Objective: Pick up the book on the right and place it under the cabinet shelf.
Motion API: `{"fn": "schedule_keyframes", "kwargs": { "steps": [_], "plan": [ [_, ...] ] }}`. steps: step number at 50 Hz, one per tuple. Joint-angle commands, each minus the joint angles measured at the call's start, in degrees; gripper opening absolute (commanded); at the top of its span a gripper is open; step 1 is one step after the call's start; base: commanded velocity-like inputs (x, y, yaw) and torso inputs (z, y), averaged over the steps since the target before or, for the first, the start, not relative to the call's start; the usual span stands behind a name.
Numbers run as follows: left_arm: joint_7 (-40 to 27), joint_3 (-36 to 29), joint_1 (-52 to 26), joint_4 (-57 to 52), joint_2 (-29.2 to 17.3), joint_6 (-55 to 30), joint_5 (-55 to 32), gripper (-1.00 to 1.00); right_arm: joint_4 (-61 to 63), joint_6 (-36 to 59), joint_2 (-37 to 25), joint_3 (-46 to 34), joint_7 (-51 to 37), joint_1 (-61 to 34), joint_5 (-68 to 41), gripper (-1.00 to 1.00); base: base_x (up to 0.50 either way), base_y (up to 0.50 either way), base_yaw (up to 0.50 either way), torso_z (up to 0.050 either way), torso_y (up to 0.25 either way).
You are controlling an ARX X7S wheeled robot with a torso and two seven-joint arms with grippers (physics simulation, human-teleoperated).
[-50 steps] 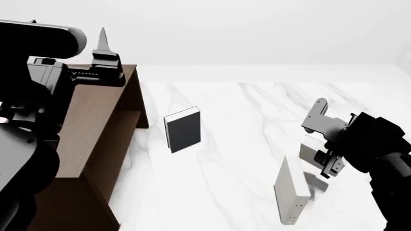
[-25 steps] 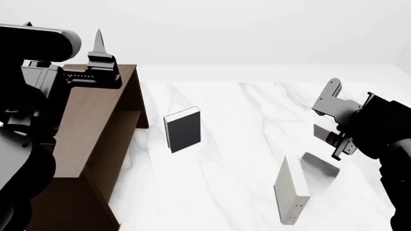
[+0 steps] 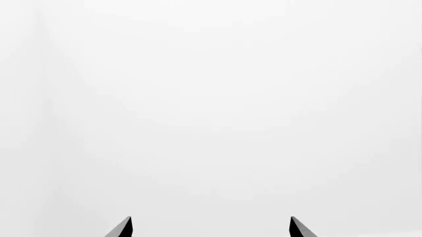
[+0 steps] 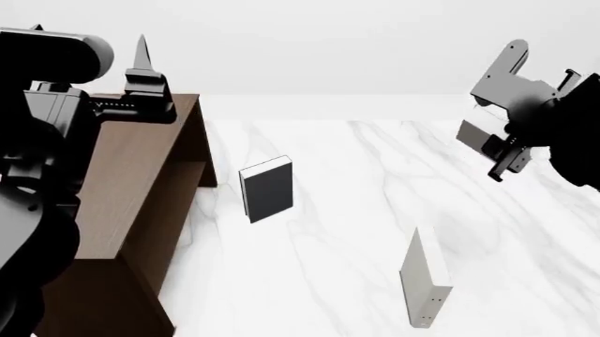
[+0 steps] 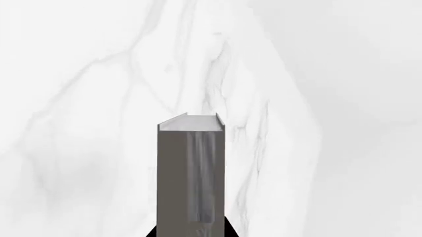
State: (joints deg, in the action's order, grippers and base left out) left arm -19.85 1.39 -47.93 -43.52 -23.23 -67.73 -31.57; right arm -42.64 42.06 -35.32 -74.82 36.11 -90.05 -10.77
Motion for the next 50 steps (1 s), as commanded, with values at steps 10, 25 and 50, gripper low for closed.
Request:
{"fn": "schedule_keyframes", "kwargs": {
  "steps": [10,25,50],
  "plan": [
    [-0.72,-0.71,-2.87,0.13,0.27,-0.94,-0.76,1.00,26.44,13.43,-7.42,13.62,-3.33,-8.29,-7.05,-1.00,0.00,0.00,0.00,0.000,0.001],
    [-1.32,-0.90,-5.20,-0.47,0.24,-2.80,-1.87,1.00,40.58,22.20,-9.04,28.84,-8.69,-5.94,-20.28,-1.00,0.00,0.00,0.00,0.000,0.001],
    [-2.22,-0.68,-4.96,-1.69,-0.20,-1.84,-2.15,1.00,63.24,36.35,-2.42,65.06,-33.58,14.77,-53.77,-1.00,0.00,0.00,0.00,0.000,0.001]
  ]
}}
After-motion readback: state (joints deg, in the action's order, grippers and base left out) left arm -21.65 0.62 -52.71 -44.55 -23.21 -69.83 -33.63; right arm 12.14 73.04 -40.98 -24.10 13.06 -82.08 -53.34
